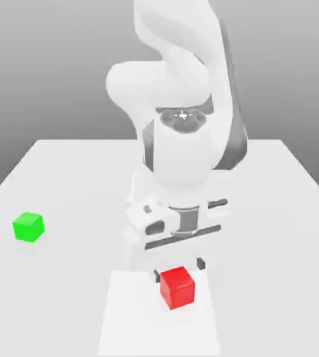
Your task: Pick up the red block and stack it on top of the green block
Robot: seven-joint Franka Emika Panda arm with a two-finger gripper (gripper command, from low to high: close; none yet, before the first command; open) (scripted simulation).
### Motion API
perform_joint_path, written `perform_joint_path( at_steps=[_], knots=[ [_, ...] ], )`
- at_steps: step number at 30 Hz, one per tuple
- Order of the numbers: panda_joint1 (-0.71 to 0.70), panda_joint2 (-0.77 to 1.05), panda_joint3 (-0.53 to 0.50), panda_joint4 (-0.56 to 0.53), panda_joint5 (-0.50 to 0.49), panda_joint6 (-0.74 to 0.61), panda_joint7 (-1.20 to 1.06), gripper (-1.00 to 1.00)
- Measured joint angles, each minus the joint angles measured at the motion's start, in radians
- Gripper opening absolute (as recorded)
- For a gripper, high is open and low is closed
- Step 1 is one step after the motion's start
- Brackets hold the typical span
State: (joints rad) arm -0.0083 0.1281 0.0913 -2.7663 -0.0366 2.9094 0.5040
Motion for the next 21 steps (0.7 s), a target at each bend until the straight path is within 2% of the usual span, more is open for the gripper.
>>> perform_joint_path(
  at_steps=[6, 7, 14, 21],
  knots=[
    [0.026, 0.102, -0.037, 0.004, -0.041, 0.087, 0.026, 0.0],
    [0.031, 0.115, -0.043, 0.003, -0.045, 0.098, 0.027, -1.0],
    [0.029, 0.115, -0.042, 0.004, -0.048, 0.097, 0.031, -1.0],
    [0.003, 0.006, -0.004, 0.001, -0.003, 0.005, 0.003, -1.0]
  ],
)
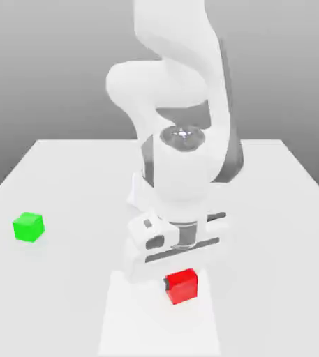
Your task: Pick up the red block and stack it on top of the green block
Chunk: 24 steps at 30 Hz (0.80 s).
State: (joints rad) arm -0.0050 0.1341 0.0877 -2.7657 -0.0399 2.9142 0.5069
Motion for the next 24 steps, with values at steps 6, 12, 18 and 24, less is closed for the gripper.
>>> perform_joint_path(
  at_steps=[6, 12, 18, 24],
  knots=[
    [-0.006, -0.086, 0.013, -0.014, 0.03, -0.074, -0.024, -1.0],
    [0.02, -0.145, -0.019, -0.037, 0.024, -0.125, 0.006, -1.0],
    [-0.212, -0.181, -0.165, -0.052, -0.048, -0.156, 0.205, -1.0],
    [-0.392, -0.227, -0.259, -0.066, -0.096, -0.187, 0.395, -1.0]
  ],
)
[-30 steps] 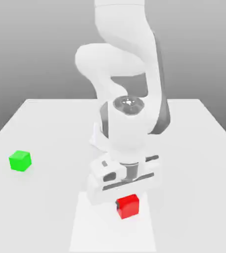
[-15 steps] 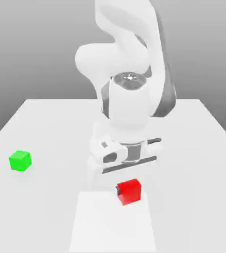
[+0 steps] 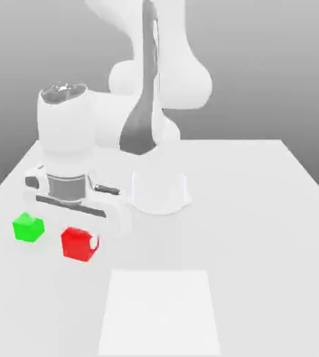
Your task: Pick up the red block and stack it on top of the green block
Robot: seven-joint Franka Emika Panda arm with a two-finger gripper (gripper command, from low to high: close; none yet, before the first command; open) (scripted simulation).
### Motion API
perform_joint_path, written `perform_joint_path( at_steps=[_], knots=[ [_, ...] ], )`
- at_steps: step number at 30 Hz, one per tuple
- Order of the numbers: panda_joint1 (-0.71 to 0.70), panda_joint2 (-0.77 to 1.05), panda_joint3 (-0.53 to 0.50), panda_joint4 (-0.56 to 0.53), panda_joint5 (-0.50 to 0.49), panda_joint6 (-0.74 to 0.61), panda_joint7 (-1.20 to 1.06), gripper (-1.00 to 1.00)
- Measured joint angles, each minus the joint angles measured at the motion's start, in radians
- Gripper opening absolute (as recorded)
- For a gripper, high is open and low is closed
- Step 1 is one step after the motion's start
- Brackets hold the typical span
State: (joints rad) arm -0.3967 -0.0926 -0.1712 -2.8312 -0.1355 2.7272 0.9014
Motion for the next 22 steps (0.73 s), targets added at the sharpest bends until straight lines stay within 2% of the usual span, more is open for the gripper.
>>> perform_joint_path(
  at_steps=[12, 15, 18, 19, 22],
  knots=[
    [-0.342, -0.094, -0.219, -0.027, -0.031, -0.047, 0.325, -1.0],
    [-0.335, -0.006, -0.241, -0.026, 0.028, 0.038, 0.299, -1.0],
    [-0.32, 0.107, -0.218, -0.022, 0.161, 0.14, 0.208, -1.0],
    [-0.328, 0.141, -0.197, -0.021, 0.214, 0.17, 0.171, 1.0],
    [-0.328, 0.141, -0.197, -0.021, 0.214, 0.17, 0.171, 1.0]
  ],
)
